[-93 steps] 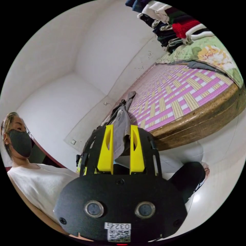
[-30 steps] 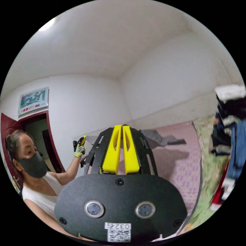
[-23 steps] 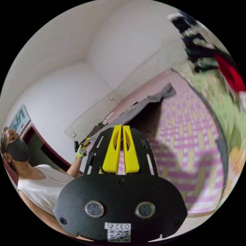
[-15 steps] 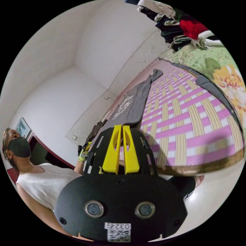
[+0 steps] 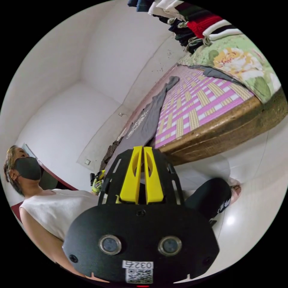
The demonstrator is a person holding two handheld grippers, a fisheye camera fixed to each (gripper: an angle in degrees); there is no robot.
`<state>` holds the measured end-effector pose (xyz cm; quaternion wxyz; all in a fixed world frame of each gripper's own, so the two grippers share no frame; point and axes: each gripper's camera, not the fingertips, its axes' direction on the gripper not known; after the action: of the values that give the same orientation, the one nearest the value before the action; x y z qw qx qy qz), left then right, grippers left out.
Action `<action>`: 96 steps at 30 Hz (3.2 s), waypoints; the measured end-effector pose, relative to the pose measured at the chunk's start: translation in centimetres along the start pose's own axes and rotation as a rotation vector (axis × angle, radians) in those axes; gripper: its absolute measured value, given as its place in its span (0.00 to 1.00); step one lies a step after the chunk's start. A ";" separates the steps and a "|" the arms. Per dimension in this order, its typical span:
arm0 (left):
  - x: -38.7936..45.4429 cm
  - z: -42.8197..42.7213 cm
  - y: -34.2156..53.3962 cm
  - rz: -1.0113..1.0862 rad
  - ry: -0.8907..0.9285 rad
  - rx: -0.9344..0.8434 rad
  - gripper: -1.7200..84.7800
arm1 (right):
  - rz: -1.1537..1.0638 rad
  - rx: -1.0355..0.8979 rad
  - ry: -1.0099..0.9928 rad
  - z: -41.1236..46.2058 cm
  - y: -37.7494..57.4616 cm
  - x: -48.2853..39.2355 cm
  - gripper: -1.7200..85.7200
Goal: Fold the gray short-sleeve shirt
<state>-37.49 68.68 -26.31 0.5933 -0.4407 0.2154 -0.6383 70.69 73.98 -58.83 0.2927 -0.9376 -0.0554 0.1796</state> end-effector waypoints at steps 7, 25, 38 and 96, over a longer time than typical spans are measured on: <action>5.1 1.4 -1.3 0.178 -0.217 0.111 0.01 | -0.222 0.100 0.339 -1.0 -1.1 -10.1 0.05; 2.5 37.5 -19.5 0.247 -0.707 -0.369 0.01 | -0.497 -0.331 0.662 24.2 -7.9 -20.9 0.01; -0.2 33.3 -14.4 0.159 -0.633 -0.316 0.01 | -0.517 -0.250 0.482 19.4 -2.5 -21.1 0.01; 11.6 49.4 -55.6 -0.059 0.259 -0.138 0.00 | -0.774 -0.165 0.201 11.7 3.7 -24.8 0.01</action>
<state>-27.54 81.26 47.26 0.5099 -0.4004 0.3207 -0.6905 43.35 72.01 -62.35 0.2664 -0.8807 -0.3894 -0.0413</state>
